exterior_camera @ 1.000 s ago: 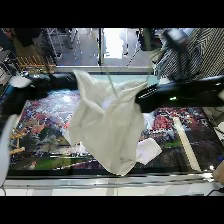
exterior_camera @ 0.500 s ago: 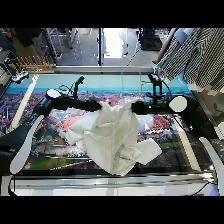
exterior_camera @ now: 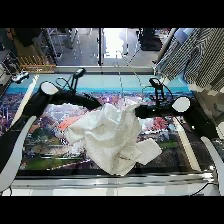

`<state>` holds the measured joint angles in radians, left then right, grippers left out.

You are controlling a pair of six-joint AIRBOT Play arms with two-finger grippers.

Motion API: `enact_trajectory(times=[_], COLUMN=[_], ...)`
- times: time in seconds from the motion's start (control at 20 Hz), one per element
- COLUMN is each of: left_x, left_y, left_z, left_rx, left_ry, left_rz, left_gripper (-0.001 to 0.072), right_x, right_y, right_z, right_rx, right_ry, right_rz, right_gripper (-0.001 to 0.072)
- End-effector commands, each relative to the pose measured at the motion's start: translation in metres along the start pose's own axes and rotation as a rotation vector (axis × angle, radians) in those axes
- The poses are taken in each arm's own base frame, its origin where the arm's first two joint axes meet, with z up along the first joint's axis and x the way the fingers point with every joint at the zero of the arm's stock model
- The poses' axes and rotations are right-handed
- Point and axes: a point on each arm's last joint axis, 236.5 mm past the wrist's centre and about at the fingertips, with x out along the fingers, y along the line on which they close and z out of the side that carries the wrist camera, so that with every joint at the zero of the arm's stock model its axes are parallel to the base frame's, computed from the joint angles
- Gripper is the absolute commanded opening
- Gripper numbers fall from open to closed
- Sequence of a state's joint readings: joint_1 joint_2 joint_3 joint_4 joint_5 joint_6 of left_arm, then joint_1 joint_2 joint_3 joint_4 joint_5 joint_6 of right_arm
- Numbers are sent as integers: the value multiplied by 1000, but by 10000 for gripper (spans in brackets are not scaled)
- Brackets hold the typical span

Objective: Fold the clothes and pants, and hang the long-sleeved shirts on hangers.

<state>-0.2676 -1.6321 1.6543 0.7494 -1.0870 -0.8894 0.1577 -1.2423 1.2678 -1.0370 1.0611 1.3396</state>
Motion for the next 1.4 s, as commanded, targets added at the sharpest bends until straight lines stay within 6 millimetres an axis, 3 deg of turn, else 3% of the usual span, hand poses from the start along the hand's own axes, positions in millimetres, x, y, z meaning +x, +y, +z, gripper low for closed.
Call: enact_trajectory(times=[0.0,0.15,0.4,0.55,0.7,0.85,1.05,1.15,1.25,1.35], left_x=[30,61,71,81,88,94,90,88,92,99], left_y=[-11,-11,-5,-14,-41,-58,-48,-40,-41,-53], left_z=[-15,-18,1,-16,-31,-42,-50,-60,-61,-56], left_rx=[102,106,126,274,462,522,455,440,425,378], left_ry=[85,75,35,100,157,191,236,277,273,229], left_rz=[74,78,87,41,-37,-82,-56,-48,-61,-105], left_gripper=[409,409,410,512,555,560,643,647,694,692], right_x=[-16,-41,-76,-92,-103,-105,-105,-105,-105,-105], right_y=[15,33,73,90,92,93,93,93,93,93], right_z=[-4,-13,-33,-33,-28,-25,-25,-25,-25,-25], right_rx=[-38,-94,-191,-231,-246,-241,-235,-236,-235,-236], right_ry=[3,8,25,-20,-63,-80,-79,-79,-80,-79], right_rz=[31,50,99,112,100,99,101,101,101,102], right_gripper=[30,30,30,31,31,31,31,31,31,31])
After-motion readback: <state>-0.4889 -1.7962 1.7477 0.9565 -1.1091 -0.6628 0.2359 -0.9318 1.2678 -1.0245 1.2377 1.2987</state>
